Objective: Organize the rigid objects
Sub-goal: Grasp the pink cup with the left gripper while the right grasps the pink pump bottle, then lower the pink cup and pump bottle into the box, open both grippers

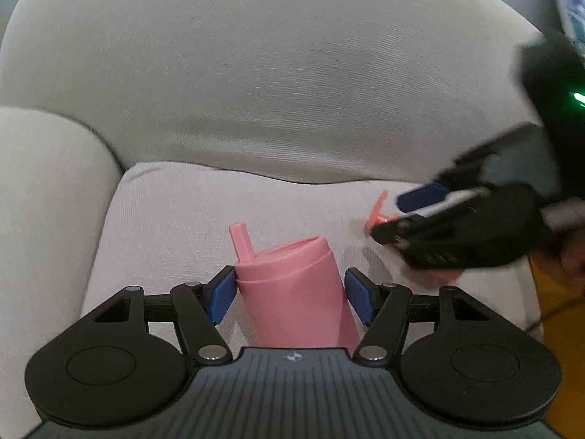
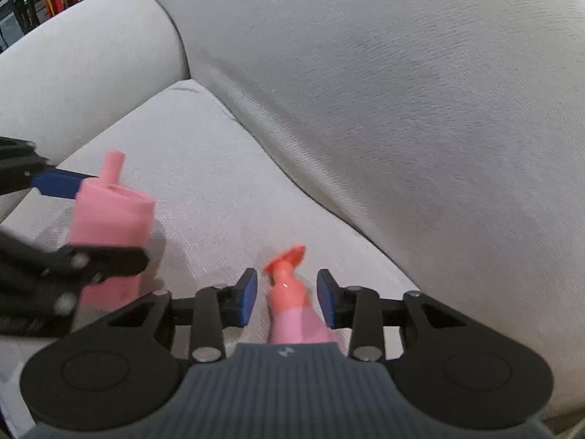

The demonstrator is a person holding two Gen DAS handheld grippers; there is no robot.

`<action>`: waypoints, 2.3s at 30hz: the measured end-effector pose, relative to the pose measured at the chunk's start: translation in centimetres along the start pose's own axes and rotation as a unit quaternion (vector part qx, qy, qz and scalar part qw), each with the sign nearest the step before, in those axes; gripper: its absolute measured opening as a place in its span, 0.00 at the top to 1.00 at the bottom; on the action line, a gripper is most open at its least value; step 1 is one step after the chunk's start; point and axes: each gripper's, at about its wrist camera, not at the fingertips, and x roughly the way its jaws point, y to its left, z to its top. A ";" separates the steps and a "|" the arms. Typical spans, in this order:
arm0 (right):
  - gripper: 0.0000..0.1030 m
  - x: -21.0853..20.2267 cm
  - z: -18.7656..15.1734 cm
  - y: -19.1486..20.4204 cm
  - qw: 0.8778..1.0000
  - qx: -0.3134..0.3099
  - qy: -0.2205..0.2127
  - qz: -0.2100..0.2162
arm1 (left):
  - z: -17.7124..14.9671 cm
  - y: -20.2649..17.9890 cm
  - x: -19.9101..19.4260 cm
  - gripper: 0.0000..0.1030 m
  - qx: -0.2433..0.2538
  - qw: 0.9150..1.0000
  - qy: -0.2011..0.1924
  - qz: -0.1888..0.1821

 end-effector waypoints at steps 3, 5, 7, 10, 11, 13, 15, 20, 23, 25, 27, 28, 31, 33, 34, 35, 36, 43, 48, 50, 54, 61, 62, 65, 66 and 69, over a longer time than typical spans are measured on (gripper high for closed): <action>0.62 1.3 0.4 0.6 1.000 -0.005 0.017 -0.010 | -0.7 -0.3 -0.7 0.28 0.016 1.000 -0.011 -0.001; 0.66 1.5 0.5 0.9 1.000 -0.010 0.018 -0.020 | -1.3 -0.5 -1.2 0.28 0.026 1.000 -0.016 -0.002; 0.75 1.0 0.4 0.9 0.999 -0.010 0.012 -0.028 | -1.9 -0.7 -1.9 0.29 0.033 0.999 -0.014 -0.002; 0.76 -0.6 -0.4 0.8 1.000 -0.001 -0.005 -0.029 | -2.8 -1.2 -2.5 0.32 0.032 0.999 -0.020 -0.012; 0.76 -1.5 -0.9 0.7 0.999 0.002 -0.015 -0.032 | -3.1 -1.2 -2.7 0.34 0.026 0.999 -0.019 -0.019; 0.76 -3.1 -1.8 0.6 0.999 0.012 -0.035 -0.035 | -3.7 -1.4 -3.4 0.35 0.023 0.999 -0.027 -0.023; 0.76 -4.7 -2.9 0.5 0.997 0.030 -0.055 -0.037 | -4.1 -1.7 -3.2 0.35 0.028 0.999 -0.031 -0.020; 0.77 -7.8 -6.7 -0.7 0.990 0.098 -0.090 -0.040 | -4.3 -2.2 -3.8 0.35 0.024 0.999 -0.040 -0.023; 0.77 -9.1 -8.6 -0.8 0.985 0.129 -0.107 -0.029 | -4.2 -3.1 -4.9 0.35 0.030 0.998 -0.054 -0.024; 0.77 -10.3 -9.8 -0.9 0.981 0.146 -0.122 -0.025 | -4.1 -3.8 -6.1 0.35 0.028 0.997 -0.059 -0.036; 0.77 -11.8 -10.7 -1.0 0.978 0.159 -0.134 -0.018 | -3.7 -4.7 -7.4 0.35 0.033 0.996 -0.067 -0.051; 0.77 -12.6 -10.9 -1.1 0.977 0.162 -0.138 -0.015 | -3.5 -5.3 -8.1 0.35 0.038 0.995 -0.071 -0.058; 0.77 -16.1 -12.0 -1.6 0.973 0.173 -0.155 -0.005 | -2.3 -7.3 -10.1 0.35 0.055 0.991 -0.083 -0.086; 0.77 -19.2 -12.7 -2.3 0.969 0.185 -0.164 0.005 | -1.4 -9.2 -11.4 0.35 0.072 0.987 -0.092 -0.109; 0.77 -20.7 -13.2 -2.8 0.967 0.191 -0.167 0.007 | -1.2 -10.2 -12.1 0.35 0.082 0.985 -0.096 -0.121; 0.77 -22.2 -13.7 -3.4 0.966 0.195 -0.169 0.006 | -0.9 -11.4 -12.6 0.35 0.094 0.982 -0.099 -0.133; 0.77 -23.5 -14.3 -4.1 0.965 0.199 -0.169 0.003 | -0.6 -12.7 -13.1 0.35 0.108 0.978 -0.102 -0.145; 0.77 -28.6 -21.8 -7.1 0.969 0.217 -0.110 -0.042 | -1.4 -22.4 -13.5 0.35 0.217 0.949 -0.098 -0.208; 0.76 -28.6 -28.7 -8.6 0.967 0.242 -0.058 -0.054 | -3.3 -28.1 -11.5 0.35 0.282 0.930 -0.065 -0.228; 0.76 -27.3 -30.6 -9.0 0.967 0.247 -0.045 -0.052 | -4.0 -29.7 -10.5 0.35 0.296 0.925 -0.051 -0.231; 0.77 -23.9 -32.9 -10.0 0.970 0.239 -0.031 -0.037 | -5.2 -32.1 -8.8 0.35 0.319 0.919 -0.027 -0.229; 0.85 -22.2 -34.0 -11.0 0.984 0.171 0.006 -0.040 | -6.1 -33.9 -6.3 0.35 0.340 0.914 0.009 -0.222; 0.86 -22.4 -34.0 -10.9 0.986 0.160 0.011 -0.043 | -6.1 -34.1 -6.1 0.35 0.343 0.913 0.013 -0.223; 0.93 -22.4 -34.2 -10.8 0.991 0.117 0.036 -0.059 | -6.4 -34.8 -5.4 0.35 0.353 0.908 0.023 -0.225; 0.94 -22.4 -34.2 -10.7 0.992 0.096 0.048 -0.071 | -6.5 -35.0 -5.3 0.35 0.356 0.906 0.025 -0.227; 0.95 -22.4 -34.3 -10.4 0.993 0.053 0.065 -0.084 | -6.8 -35.5 -5.1 0.35 0.362 0.903 0.030 -0.231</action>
